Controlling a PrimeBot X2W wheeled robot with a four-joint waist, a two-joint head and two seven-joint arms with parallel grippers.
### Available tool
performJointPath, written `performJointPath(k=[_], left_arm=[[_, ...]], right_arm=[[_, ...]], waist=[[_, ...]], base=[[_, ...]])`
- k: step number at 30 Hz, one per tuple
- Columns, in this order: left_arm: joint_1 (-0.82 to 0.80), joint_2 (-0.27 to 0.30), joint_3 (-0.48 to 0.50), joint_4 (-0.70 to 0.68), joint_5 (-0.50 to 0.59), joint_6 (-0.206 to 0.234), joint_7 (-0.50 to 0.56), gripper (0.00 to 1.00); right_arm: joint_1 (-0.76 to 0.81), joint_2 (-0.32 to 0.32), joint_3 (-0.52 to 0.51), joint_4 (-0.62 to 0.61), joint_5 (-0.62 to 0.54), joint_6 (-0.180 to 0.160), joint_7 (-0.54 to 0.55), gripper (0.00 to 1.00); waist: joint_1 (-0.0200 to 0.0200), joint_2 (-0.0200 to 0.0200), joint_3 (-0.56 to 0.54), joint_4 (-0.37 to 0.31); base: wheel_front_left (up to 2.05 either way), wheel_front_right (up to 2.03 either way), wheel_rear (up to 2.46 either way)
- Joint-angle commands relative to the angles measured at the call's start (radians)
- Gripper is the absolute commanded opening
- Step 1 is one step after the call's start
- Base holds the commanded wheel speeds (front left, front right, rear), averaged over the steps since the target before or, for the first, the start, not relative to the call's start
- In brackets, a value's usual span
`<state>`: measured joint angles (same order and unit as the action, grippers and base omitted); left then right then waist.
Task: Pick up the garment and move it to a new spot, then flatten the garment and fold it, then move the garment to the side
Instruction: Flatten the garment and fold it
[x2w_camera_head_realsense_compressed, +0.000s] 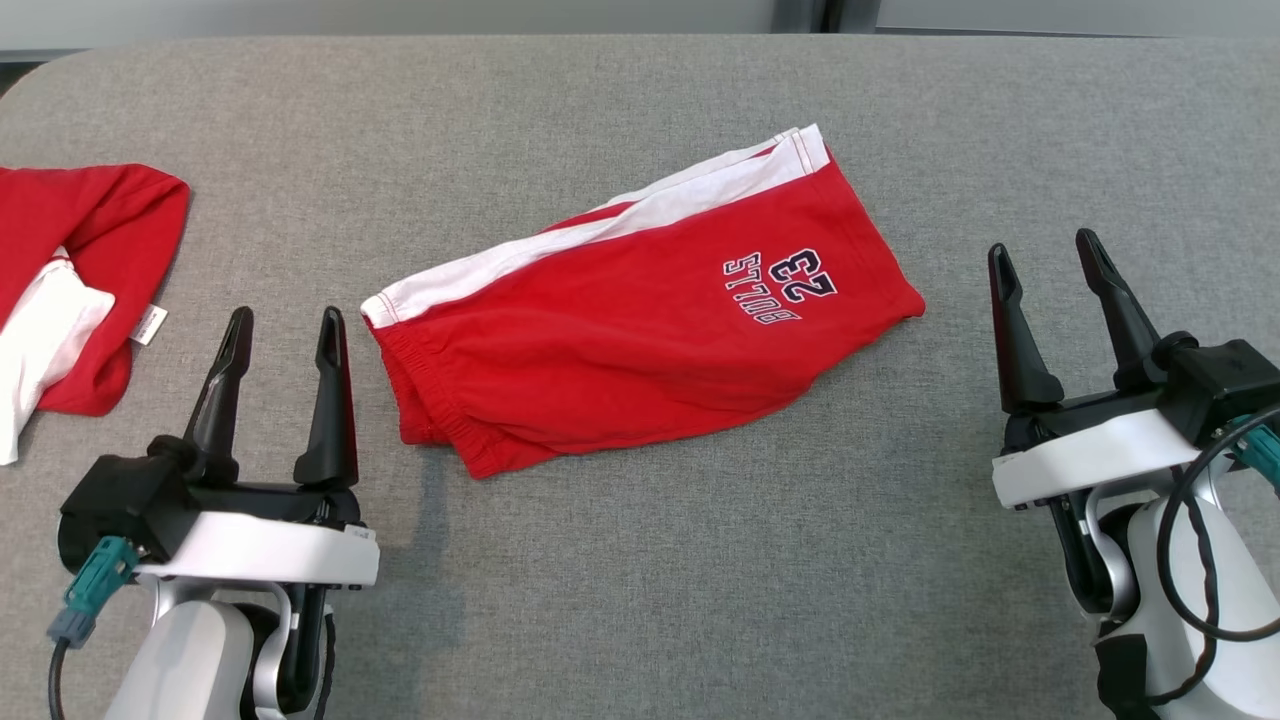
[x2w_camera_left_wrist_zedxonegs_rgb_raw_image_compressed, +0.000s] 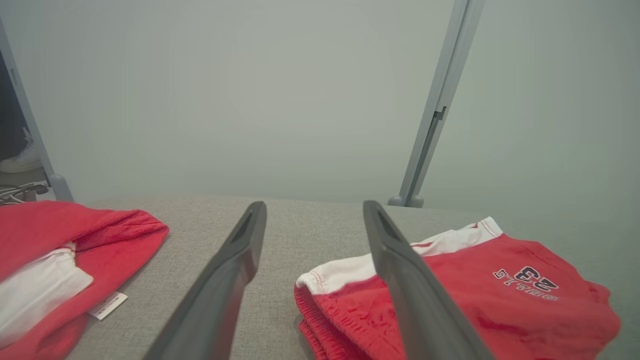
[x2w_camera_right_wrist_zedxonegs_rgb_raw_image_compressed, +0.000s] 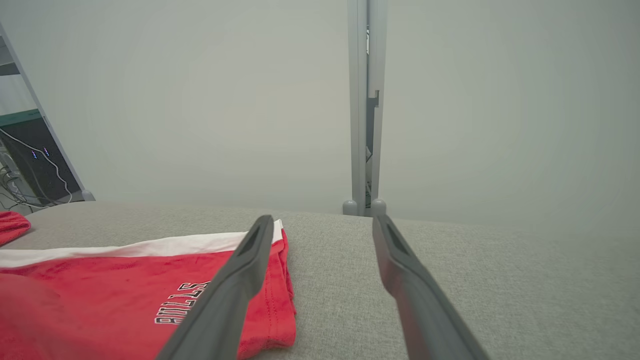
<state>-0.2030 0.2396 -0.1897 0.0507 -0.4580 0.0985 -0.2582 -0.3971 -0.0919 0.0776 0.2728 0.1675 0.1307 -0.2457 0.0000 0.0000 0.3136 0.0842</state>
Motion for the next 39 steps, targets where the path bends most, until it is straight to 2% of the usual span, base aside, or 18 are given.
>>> performJointPath(k=[1,13,18,21,22,28,34,36,37,38,39], left_arm=[[0.013,0.011,0.002,-0.006,0.012,0.009,0.002,1.00],[0.018,0.025,-0.007,-0.026,0.022,0.028,0.021,1.00],[-0.011,0.035,-0.017,-0.033,0.029,0.025,0.029,1.00],[-0.030,0.039,-0.029,-0.027,0.035,0.015,0.031,1.00],[-0.047,0.035,-0.036,-0.014,0.028,0.007,0.030,1.00],[-0.070,0.028,-0.055,0.010,0.038,-0.001,0.024,1.00],[-0.077,0.020,-0.065,0.026,0.040,-0.005,0.019,1.00],[-0.077,0.020,-0.065,0.029,0.039,-0.005,0.017,1.00],[-0.077,0.021,-0.064,0.031,0.039,-0.005,0.016,1.00],[-0.078,0.021,-0.064,0.034,0.038,-0.005,0.015,1.00],[-0.079,0.021,-0.064,0.037,0.037,-0.006,0.013,1.00]], right_arm=[[0.013,0.003,-0.001,-0.009,-0.004,0.000,0.009,1.00],[0.030,0.010,-0.019,-0.049,-0.010,0.000,0.043,1.00],[-0.024,-0.002,-0.028,-0.038,-0.009,0.000,0.061,1.00],[-0.084,-0.023,-0.009,0.023,-0.008,0.000,0.081,1.00],[-0.152,-0.032,0.041,0.137,0.012,0.000,0.095,1.00],[-0.230,-0.036,0.092,0.358,0.049,0.000,0.141,1.00],[-0.277,-0.030,0.148,0.514,0.102,0.000,0.177,1.00],[-0.283,-0.029,0.160,0.536,0.110,0.000,0.190,0.97],[-0.289,-0.027,0.170,0.550,0.124,0.000,0.194,0.53],[-0.296,-0.029,0.181,0.565,0.131,0.000,0.199,0.40],[-0.301,-0.029,0.190,0.576,0.144,0.000,0.208,0.13]], waist=[[0.0000,0.0000,-0.003,-0.002],[0.0000,0.0000,-0.005,0.001],[0.0000,0.0000,0.022,0.016],[0.0000,0.0000,0.046,0.036],[0.0000,0.0000,0.062,0.055],[0.0000,0.0000,0.076,0.092],[0.0000,0.0000,0.085,0.110],[0.0000,0.0000,0.085,0.111],[0.0000,0.0000,0.086,0.110],[0.0000,0.0000,0.086,0.110],[0.0000,0.0000,0.086,0.108]], base=[[0.00,0.00,0.00],[0.00,0.00,0.00],[0.00,0.00,0.00],[0.00,0.00,0.00],[0.00,0.00,0.00],[0.00,0.00,0.00],[0.00,0.00,0.00],[0.00,0.00,0.00],[0.00,0.00,0.00],[0.00,0.00,0.00],[0.00,0.00,0.00]])
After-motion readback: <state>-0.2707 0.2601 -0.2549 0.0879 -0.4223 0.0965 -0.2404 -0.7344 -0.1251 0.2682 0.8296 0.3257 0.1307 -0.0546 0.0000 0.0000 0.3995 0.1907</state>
